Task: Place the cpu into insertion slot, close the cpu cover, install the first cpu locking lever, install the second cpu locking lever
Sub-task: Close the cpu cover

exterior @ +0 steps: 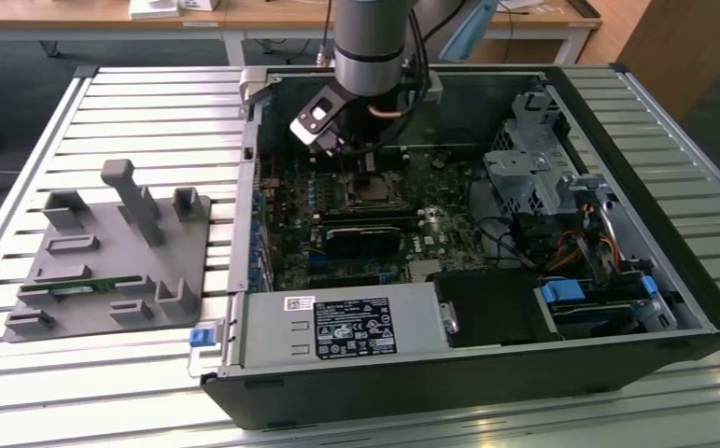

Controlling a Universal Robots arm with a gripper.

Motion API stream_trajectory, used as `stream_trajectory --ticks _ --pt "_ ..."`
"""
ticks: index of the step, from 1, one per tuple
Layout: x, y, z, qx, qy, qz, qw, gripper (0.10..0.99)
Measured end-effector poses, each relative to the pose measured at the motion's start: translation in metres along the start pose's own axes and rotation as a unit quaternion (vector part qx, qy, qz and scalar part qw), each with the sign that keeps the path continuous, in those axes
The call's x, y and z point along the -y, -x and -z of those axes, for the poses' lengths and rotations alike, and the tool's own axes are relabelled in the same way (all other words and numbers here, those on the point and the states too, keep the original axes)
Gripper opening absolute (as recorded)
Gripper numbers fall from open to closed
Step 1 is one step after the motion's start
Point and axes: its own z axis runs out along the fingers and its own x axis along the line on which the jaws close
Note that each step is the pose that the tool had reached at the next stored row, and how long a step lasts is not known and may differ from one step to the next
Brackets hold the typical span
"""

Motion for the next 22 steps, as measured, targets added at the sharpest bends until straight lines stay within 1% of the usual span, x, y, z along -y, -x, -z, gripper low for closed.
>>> stream_trajectory --ticks 11,14,17,20,22 --pt "0.0001 0.0002 -0.0055 0.0005 -0.0005 0.0 1.0 0.106" --pt "-0.0008 0.0 -0.0065 -0.0002 -0.0002 0.0 1.0 0.106" --pt "-0.0014 0.0 -0.0064 0.0001 -0.0004 0.0 1.0 0.106" --pt "-0.0019 -0.0006 -0.0037 -0.0012 0.0005 0.0 1.0 0.106" --pt "-0.0017 -0.0002 0.0019 0.0001 -0.0005 0.0 1.0 0.106"
